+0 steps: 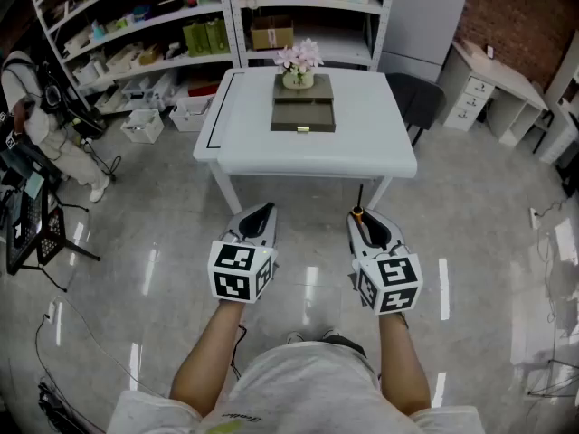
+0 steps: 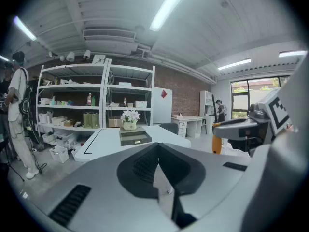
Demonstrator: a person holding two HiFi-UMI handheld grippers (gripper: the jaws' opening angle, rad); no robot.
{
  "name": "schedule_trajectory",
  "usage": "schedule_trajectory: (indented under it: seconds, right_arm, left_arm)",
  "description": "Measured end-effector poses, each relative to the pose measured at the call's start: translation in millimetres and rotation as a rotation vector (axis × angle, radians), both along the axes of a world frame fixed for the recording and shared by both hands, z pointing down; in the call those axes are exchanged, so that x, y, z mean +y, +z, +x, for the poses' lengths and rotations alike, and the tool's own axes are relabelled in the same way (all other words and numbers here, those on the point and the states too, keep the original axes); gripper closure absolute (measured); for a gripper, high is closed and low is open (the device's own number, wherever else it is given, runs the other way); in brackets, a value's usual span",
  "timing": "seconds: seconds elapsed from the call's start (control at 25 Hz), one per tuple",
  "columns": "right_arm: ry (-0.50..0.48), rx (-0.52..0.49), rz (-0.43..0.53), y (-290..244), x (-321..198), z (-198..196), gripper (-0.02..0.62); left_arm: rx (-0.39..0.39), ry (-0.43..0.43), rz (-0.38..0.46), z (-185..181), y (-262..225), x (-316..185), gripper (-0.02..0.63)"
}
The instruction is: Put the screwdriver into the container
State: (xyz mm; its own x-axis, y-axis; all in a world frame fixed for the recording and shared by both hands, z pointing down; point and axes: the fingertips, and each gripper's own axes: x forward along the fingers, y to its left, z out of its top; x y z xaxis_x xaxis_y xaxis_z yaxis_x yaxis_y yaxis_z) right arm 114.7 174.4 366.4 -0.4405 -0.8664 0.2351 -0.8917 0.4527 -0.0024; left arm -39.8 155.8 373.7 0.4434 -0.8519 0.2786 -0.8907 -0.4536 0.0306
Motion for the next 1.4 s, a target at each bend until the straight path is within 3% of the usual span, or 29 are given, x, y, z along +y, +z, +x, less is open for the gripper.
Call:
schedule_trajectory:
  seconds: [0.72, 1.4]
  right_arm:
    - [-0.02, 0.002, -0.035, 18, -47, -14, 0.52]
    - [-0.073, 0.004, -0.07, 30, -194, 9, 0.52]
  left_arm:
    - [0.022, 0.006, -0.03, -13, 17, -44, 0.601]
    - [-0.015, -0.029, -0.056, 7, 24, -191, 0.601]
